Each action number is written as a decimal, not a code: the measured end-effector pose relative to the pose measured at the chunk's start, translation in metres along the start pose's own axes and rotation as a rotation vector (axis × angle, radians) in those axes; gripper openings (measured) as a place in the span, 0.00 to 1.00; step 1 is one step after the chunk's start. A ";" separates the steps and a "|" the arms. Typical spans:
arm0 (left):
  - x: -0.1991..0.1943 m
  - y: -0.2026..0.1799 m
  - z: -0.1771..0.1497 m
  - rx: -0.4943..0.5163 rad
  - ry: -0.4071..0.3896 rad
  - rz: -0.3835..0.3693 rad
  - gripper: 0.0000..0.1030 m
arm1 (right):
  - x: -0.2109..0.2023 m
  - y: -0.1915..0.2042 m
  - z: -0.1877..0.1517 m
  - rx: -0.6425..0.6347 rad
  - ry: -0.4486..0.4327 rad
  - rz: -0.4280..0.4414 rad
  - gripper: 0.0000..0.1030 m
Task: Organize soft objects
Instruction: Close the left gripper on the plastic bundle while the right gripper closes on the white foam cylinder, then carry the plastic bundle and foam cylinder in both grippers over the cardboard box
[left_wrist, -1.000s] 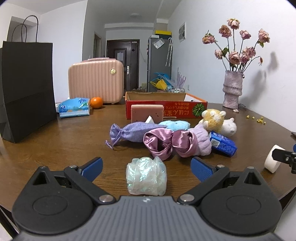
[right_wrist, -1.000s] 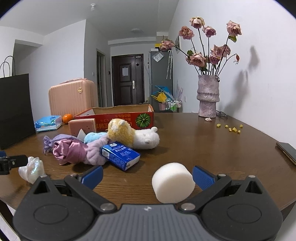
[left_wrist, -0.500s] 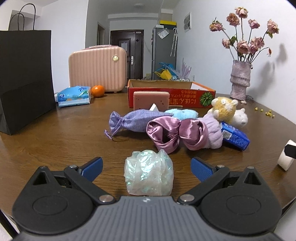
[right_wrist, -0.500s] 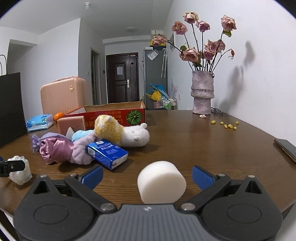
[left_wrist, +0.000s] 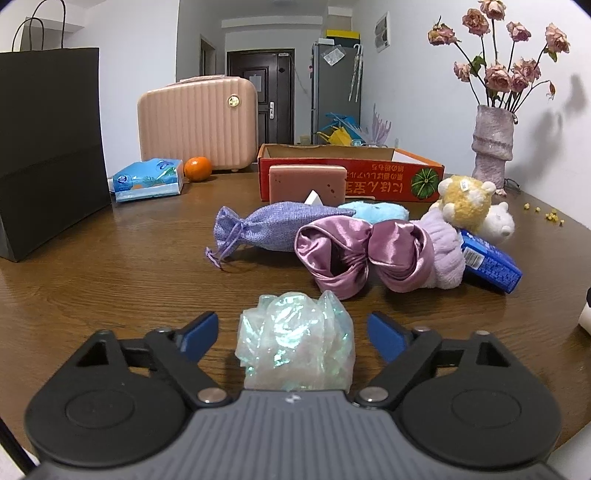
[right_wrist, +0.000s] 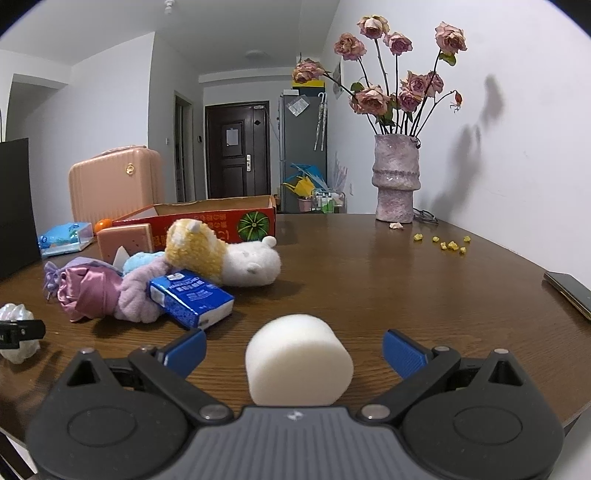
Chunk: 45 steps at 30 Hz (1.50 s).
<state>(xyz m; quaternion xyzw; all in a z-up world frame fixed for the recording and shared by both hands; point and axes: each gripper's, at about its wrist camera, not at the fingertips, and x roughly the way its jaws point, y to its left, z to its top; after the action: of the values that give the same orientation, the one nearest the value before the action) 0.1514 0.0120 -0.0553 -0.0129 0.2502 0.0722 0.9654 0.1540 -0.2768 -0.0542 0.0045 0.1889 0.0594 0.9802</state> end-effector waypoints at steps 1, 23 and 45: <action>0.001 0.000 0.000 0.000 0.005 -0.004 0.77 | 0.002 -0.001 0.000 0.000 0.001 -0.002 0.99; -0.003 -0.002 0.001 0.021 -0.003 -0.052 0.47 | 0.032 -0.013 -0.004 0.033 0.083 0.058 0.55; -0.010 -0.006 0.019 0.024 -0.056 -0.069 0.47 | 0.026 0.000 0.020 -0.003 0.014 0.102 0.54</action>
<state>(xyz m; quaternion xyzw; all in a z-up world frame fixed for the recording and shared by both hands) 0.1530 0.0062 -0.0343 -0.0078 0.2232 0.0361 0.9741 0.1851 -0.2734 -0.0448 0.0124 0.1953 0.1095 0.9745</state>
